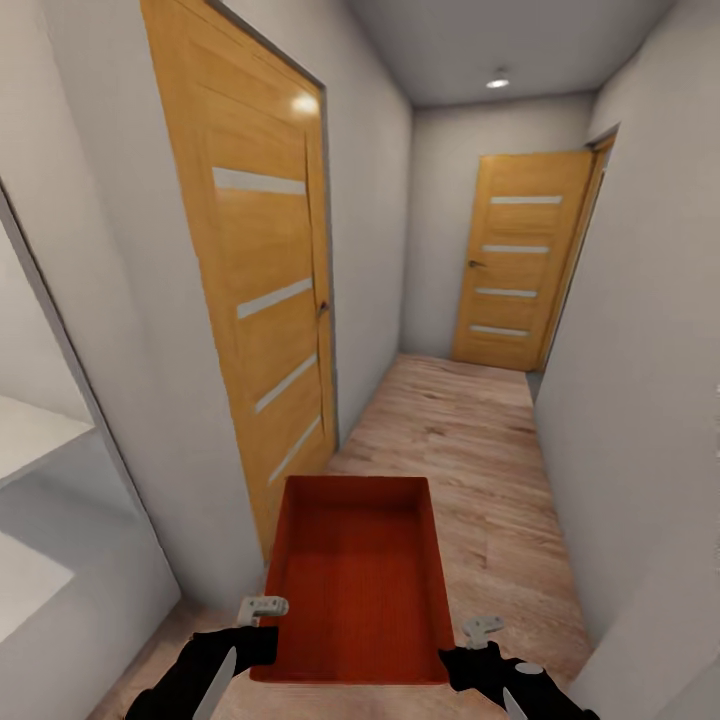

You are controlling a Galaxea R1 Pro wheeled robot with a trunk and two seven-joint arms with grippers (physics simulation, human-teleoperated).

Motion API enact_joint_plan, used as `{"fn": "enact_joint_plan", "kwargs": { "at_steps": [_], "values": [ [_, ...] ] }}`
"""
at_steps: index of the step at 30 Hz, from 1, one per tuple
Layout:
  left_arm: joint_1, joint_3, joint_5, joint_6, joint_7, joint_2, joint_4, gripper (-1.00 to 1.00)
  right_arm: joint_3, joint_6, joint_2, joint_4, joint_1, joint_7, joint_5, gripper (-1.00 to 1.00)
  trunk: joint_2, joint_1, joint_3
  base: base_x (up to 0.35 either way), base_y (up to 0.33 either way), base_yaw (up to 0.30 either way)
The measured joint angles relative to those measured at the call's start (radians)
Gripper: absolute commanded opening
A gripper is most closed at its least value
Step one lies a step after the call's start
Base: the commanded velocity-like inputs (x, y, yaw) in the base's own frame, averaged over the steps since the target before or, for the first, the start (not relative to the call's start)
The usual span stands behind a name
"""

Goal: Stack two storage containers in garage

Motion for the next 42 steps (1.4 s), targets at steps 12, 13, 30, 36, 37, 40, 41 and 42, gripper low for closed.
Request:
{"fn": "enact_joint_plan", "kwargs": {
  "at_steps": [12, 13, 30, 36, 37, 40, 41, 42],
  "values": [
    [0.001, 0.000, 0.001, 0.000, 0.000, 0.000, 0.000, -1.00, 0.000, 0.000, 0.000, 0.000, 0.000, 0.000, 0.001, -1.00, 0.000, 0.000, 0.000, 0.325, 0.032, -0.258],
    [0.001, 0.000, 0.001, 0.000, 0.000, 0.000, 0.000, -1.00, 0.000, 0.000, 0.000, 0.000, 0.000, 0.000, 0.001, -1.00, 0.000, 0.000, 0.000, 0.325, 0.079, -0.243],
    [0.000, 0.000, 0.000, 0.000, 0.000, 0.000, 0.000, -1.00, 0.000, 0.000, 0.000, 0.000, 0.000, 0.000, 0.000, -1.00, 0.000, 0.000, 0.000, 0.325, 0.089, -0.237],
    [0.000, 0.000, 0.001, 0.000, 0.000, 0.000, 0.000, -1.00, 0.000, 0.000, 0.000, 0.000, 0.000, 0.000, 0.000, -1.00, 0.000, 0.000, 0.000, 0.325, 0.106, -0.209],
    [0.000, 0.000, 0.001, 0.000, 0.000, 0.000, 0.000, -1.00, 0.000, 0.000, 0.000, 0.000, 0.000, 0.000, 0.001, -1.00, 0.000, 0.000, 0.000, 0.325, 0.107, -0.207],
    [0.001, 0.000, 0.001, 0.000, 0.000, 0.000, 0.000, -1.00, 0.000, 0.000, 0.000, 0.000, 0.000, 0.000, 0.001, -1.00, 0.000, 0.000, 0.000, 0.325, 0.107, -0.220],
    [0.001, 0.000, 0.001, 0.000, 0.001, 0.000, 0.000, -1.00, 0.000, 0.000, 0.000, 0.000, 0.000, 0.000, 0.001, -1.00, 0.000, 0.000, 0.000, 0.325, 0.108, -0.235],
    [0.000, 0.000, 0.001, 0.000, 0.000, 0.000, 0.000, -1.00, 0.000, 0.000, 0.000, 0.000, 0.000, 0.000, 0.001, -1.00, 0.000, 0.000, 0.000, 0.325, 0.111, -0.240]
  ]
}}
